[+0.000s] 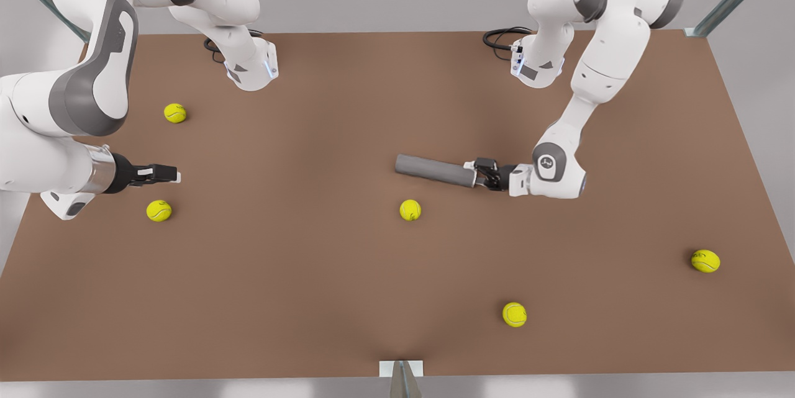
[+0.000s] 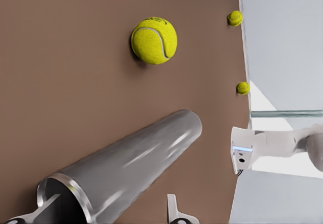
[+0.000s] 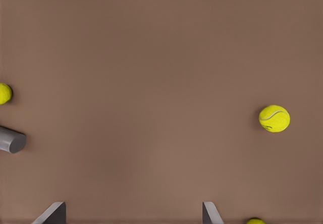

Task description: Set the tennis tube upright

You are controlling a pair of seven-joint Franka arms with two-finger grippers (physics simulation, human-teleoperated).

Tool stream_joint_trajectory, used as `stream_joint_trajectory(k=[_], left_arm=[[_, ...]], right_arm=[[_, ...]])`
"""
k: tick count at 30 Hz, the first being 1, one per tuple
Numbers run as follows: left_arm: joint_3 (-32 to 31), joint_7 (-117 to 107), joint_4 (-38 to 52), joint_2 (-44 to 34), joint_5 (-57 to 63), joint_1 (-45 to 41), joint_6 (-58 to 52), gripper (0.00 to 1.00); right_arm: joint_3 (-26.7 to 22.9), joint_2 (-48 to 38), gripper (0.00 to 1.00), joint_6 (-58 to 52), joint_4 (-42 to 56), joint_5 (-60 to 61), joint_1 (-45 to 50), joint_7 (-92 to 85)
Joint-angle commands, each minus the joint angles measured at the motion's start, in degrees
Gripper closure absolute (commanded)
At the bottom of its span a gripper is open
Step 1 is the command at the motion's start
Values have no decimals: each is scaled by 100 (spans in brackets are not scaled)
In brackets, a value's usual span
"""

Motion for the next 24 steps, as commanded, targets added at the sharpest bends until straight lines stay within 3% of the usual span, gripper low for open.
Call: stream_joint_trajectory(k=[1, 8, 11, 12, 14, 24], left_arm=[[-6, 550, 7, -5, -122, -40, 28, 0], [-15, 541, -2, 110, -131, -57, 2, 2], [-15, 497, -10, 110, -131, -57, -16, 34], [-15, 479, -10, 110, -131, -57, -16, 39], [-15, 471, -10, 110, -131, -57, -16, 41], [-6, 471, -2, 92, -87, -40, -60, 67]], right_arm=[[5, -8, 0, -4, 2, 8, 1, 34], [5, -8, 0, -13, 2, 17, 18, 43], [5, -8, 0, -13, 2, 26, 19, 43], [5, -8, 0, -13, 2, 43, 18, 43], [5, -8, 0, -13, 2, 43, 10, 43], [5, -8, 0, -13, 2, 34, 1, 52]])
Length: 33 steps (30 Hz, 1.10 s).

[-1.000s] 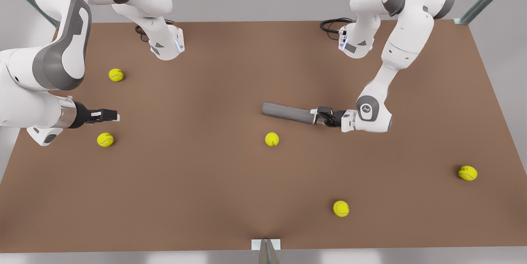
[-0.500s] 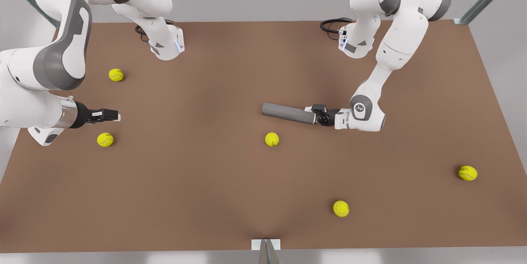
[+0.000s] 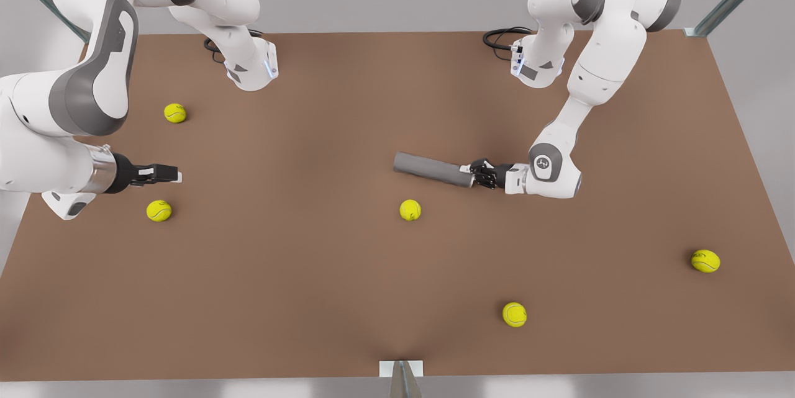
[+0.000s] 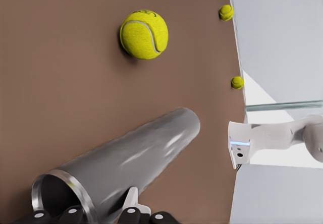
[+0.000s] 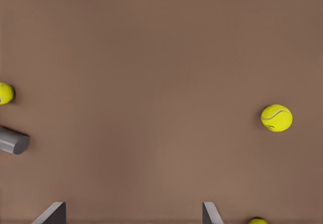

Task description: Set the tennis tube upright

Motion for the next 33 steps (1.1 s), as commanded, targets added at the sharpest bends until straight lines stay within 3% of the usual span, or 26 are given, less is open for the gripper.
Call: stream_joint_trajectory(k=[1, 13, 18, 33], left_arm=[[0, 105, -1, -12, 5, 4, -29, 67], [79, 25, 8, -293, 101, 13, -126, 73], [378, -405, 17, -732, 839, 13, -477, 79], [1327, -1935, 1124, -1743, 2870, 48, -1831, 79]], right_arm=[[0, -8, 0, -3, 2, 3, -2, 21], [0, -8, 0, -3, 2, 12, 16, 12], [0, -8, 0, -3, 2, 21, 24, 12], [9, -8, 0, -3, 2, 21, 16, 12]])
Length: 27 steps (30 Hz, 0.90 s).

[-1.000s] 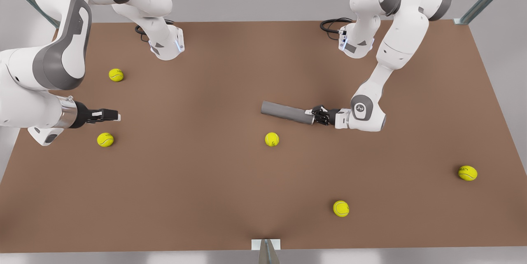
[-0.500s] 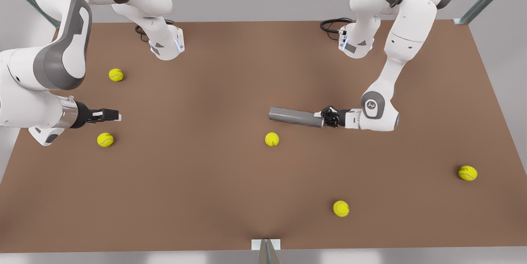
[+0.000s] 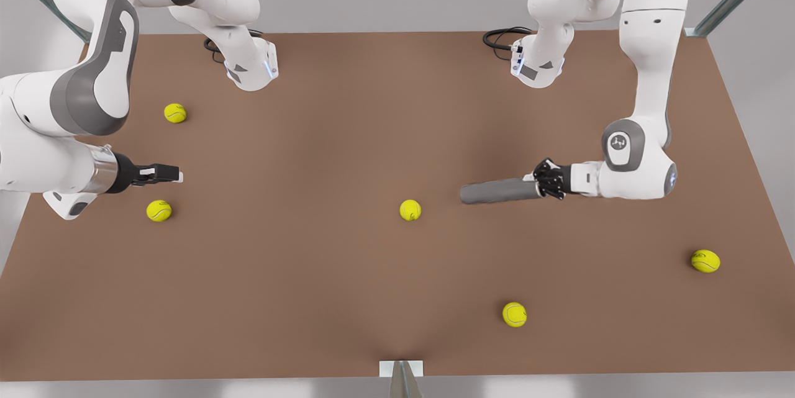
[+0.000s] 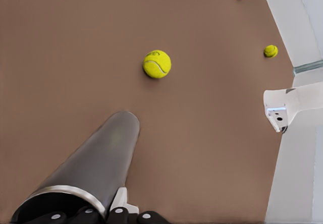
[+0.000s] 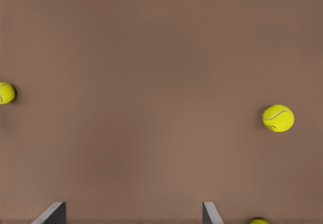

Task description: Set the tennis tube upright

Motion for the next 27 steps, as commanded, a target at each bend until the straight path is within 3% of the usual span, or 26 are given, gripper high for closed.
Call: stream_joint_trajectory(k=[1, 9, 22, 27], left_arm=[[87, -1103, 71, -117, 469, -7, -347, 79], [342, -1516, 800, -407, 1471, 2, -304, 79], [448, -1736, 985, -117, 2666, 2, 1806, 79], [571, -1771, 985, 111, 2921, 2, 1964, 79]], right_arm=[[-2, -8, 0, -3, 2, 3, 9, 3], [-2, -8, 0, -3, 2, 3, 0, 3], [-2, -8, 0, -3, 2, 3, 0, 3], [-2, -8, 0, -3, 2, -6, -17, 12]])
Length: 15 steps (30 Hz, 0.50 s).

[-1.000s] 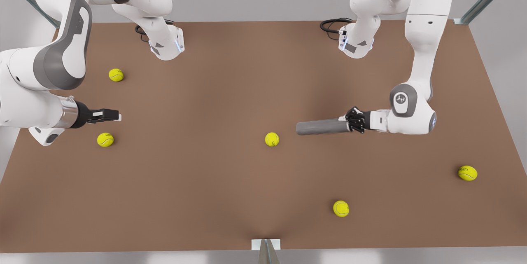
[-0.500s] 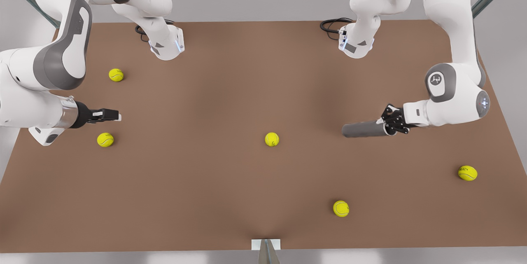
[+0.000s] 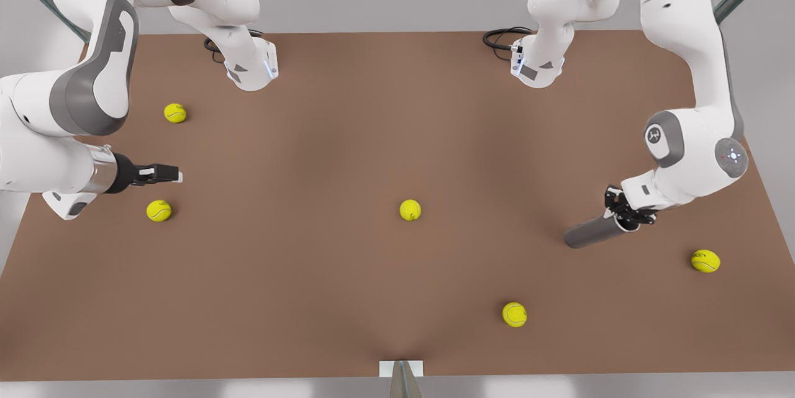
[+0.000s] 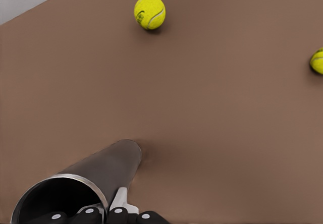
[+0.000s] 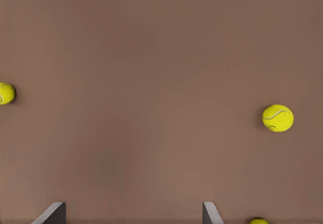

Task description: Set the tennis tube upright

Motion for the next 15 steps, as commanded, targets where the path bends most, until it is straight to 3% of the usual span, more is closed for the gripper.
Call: stream_joint_trajectory(k=[1, 7, 8, 9, 10, 15], left_arm=[[12, -497, 3, 53, 167, -7, 401, 79], [12, -699, 3, 88, 448, -7, 401, 79], [12, -734, 3, 96, 448, -7, 401, 63], [12, -743, 3, 105, 448, -7, 401, 6], [12, -743, 3, 105, 448, -7, 401, 0], [12, -743, 3, 97, 448, -7, 401, 0]], right_arm=[[0, -8, 0, -3, 2, -2, -4, 10], [0, -8, 0, -3, 2, -2, -4, 10], [0, -8, 0, -3, 2, 7, 4, 10], [0, -8, 0, -3, 2, 7, 4, 10], [0, -8, 0, -3, 2, 7, 4, 10], [0, -8, 0, -3, 2, -2, -4, 2]])
